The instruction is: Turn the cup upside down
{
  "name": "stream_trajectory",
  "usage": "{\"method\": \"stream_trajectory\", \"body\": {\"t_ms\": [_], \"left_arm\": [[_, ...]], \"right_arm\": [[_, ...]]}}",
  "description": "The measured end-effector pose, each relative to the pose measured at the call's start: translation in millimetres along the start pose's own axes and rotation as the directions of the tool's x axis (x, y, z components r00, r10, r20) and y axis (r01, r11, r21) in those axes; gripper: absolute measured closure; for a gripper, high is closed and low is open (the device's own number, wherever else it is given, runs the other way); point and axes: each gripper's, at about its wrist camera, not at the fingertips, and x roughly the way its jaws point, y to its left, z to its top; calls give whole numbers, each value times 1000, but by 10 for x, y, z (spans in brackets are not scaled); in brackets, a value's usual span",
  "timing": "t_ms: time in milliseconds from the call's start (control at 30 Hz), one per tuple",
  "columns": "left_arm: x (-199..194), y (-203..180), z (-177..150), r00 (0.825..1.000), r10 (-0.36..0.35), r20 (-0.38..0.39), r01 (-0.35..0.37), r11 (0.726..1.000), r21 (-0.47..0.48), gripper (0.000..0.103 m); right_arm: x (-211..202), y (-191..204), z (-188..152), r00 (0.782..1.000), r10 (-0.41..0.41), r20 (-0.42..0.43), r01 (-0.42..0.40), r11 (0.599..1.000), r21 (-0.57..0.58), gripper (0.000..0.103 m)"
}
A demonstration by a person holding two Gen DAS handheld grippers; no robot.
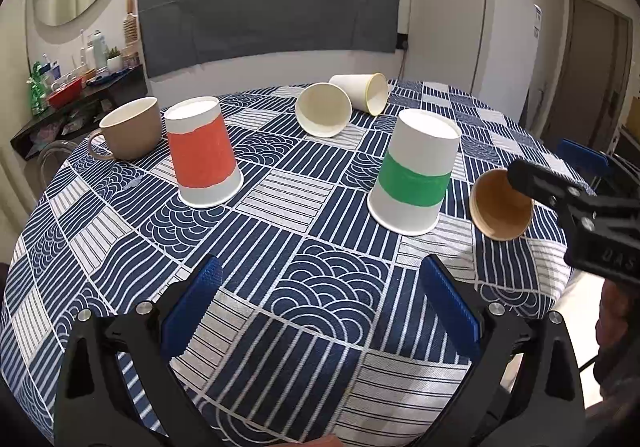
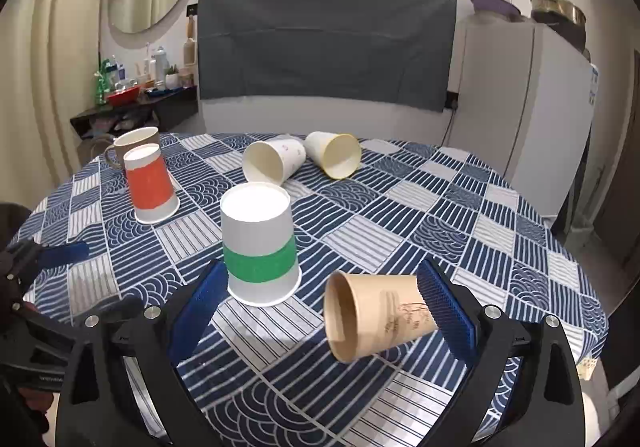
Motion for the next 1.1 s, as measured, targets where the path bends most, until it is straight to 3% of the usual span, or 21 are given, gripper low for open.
{"method": "stream_trajectory", "body": {"t_ms": [133,500,667,1100], "left_arm": [[-67,-90,-55,999,23,27,-22,999,-26,6],[-172,-176,-162,1000,1,30,2,995,-101,6],[-231,-175,-205,999,39,31,-36,994,-101,6],[-278,-205,-239,997,65,29,-62,994,-95,6]], "right_arm": [[-111,-11,-77,1000,17,19,-17,1000,-22,9],[-234,-26,-130,996,88,29,-88,996,-19,8],[-258,-7,-176,990,141,26,-141,990,-20,8],[-265,-30,-214,989,147,18,-147,989,-10,8]]}}
